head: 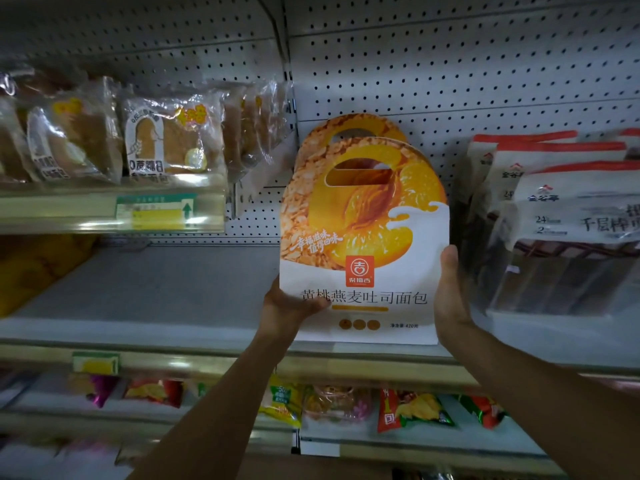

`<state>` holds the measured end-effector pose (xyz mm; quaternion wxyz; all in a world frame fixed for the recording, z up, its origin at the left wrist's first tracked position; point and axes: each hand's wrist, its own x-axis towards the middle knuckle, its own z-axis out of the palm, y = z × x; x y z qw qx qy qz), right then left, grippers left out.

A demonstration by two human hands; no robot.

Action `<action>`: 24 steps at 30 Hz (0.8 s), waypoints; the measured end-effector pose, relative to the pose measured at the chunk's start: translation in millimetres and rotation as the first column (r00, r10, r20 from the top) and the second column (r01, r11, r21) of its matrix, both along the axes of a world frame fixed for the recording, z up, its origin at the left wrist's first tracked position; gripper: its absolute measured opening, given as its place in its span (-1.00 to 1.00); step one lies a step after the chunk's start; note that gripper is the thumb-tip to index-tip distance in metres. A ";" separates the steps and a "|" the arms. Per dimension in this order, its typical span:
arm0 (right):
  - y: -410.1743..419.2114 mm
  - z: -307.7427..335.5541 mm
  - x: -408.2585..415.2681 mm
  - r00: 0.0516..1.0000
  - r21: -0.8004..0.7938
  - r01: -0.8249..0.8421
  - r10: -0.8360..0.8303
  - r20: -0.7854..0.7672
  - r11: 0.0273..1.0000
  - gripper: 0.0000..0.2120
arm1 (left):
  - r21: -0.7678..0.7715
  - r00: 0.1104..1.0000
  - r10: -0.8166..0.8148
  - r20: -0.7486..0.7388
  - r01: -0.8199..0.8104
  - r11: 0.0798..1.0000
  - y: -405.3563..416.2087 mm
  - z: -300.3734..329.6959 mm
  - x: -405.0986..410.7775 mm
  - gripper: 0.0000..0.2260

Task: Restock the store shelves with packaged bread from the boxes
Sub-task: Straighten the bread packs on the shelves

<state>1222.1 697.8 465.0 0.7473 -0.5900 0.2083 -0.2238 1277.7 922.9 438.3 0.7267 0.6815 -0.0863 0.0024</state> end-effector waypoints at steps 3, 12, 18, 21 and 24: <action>-5.4 1.0 -1.2 0.999 -0.016 -0.010 0.009 -0.047 1.000 -0.12 | 0.011 1.000 0.017 -0.015 -0.017 1.000 -1.3 1.3 1.2 -0.38; -9.1 42.0 -19.7 0.944 -0.169 -0.001 -0.055 -0.324 0.986 -0.40 | 0.189 0.978 0.115 -0.174 -0.081 0.979 -6.6 26.7 -13.9 -0.55; -5.4 87.1 -59.5 0.929 -0.281 -0.055 -0.054 -0.367 0.958 -0.51 | 0.269 0.911 0.254 -0.326 -0.168 0.948 -10.6 43.5 -31.0 -0.19; -5.2 98.9 -90.4 0.933 -0.296 -0.089 -0.025 -0.359 0.951 -0.55 | 0.230 0.917 0.208 -0.340 -0.134 0.964 -16.8 82.1 -75.4 -0.19; -4.4 109.5 -125.9 0.942 -0.231 -0.091 0.008 -0.335 0.969 -0.60 | 0.062 0.918 0.064 -0.390 -0.043 0.997 -27.1 103.4 -108.3 -0.41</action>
